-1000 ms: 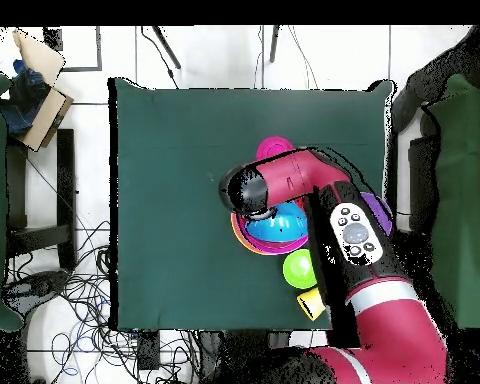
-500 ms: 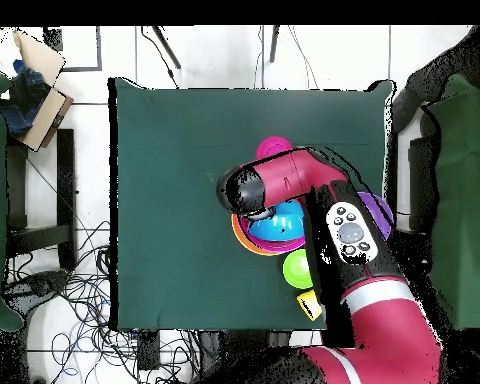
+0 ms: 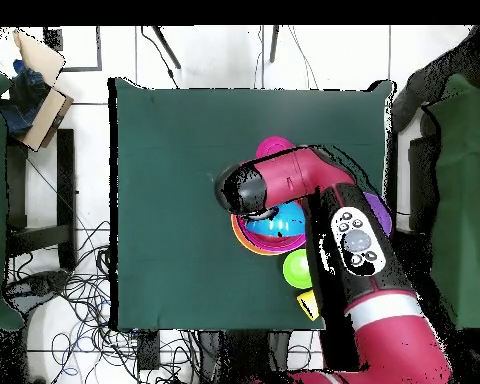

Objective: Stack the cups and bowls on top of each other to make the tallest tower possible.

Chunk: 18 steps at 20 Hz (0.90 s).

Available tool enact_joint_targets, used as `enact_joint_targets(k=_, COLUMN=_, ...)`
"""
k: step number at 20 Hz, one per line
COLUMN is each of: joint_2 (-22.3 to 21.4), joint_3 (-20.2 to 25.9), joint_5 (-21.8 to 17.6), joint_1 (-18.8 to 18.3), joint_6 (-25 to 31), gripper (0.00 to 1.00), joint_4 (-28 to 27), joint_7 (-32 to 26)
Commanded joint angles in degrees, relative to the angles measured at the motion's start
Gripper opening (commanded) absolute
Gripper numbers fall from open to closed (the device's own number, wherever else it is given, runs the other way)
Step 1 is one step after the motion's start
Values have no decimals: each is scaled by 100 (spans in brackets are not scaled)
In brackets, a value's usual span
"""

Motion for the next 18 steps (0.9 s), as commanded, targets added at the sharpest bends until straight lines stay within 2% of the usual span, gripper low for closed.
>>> enact_joint_targets(k=1, joint_2=-811, joint_3=135, joint_5=455, joint_1=19, joint_6=997, gripper=0, joint_4=332, joint_7=-778)
enact_joint_targets(k=5, joint_2=-919, joint_3=199, joint_5=619, joint_1=12, joint_6=1295, gripper=0, joint_4=170, joint_7=-973)
enact_joint_targets(k=6, joint_2=-895, joint_3=204, joint_5=620, joint_1=12, joint_6=1303, gripper=100, joint_4=122, joint_7=-1003)
enact_joint_targets(k=9, joint_2=-885, joint_3=193, joint_5=633, joint_1=6, joint_6=1418, gripper=100, joint_4=182, joint_7=-1052)
enact_joint_targets(k=11, joint_2=-694, joint_3=159, joint_5=493, joint_1=3, joint_6=918, gripper=100, joint_4=131, joint_7=-776)
enact_joint_targets(k=12, joint_2=-694, joint_3=167, joint_5=475, joint_1=12, joint_6=877, gripper=100, joint_4=158, joint_7=-775)
enact_joint_targets(k=18, joint_2=-687, joint_3=174, joint_5=508, joint_1=67, joint_6=979, gripper=100, joint_4=93, joint_7=-729)
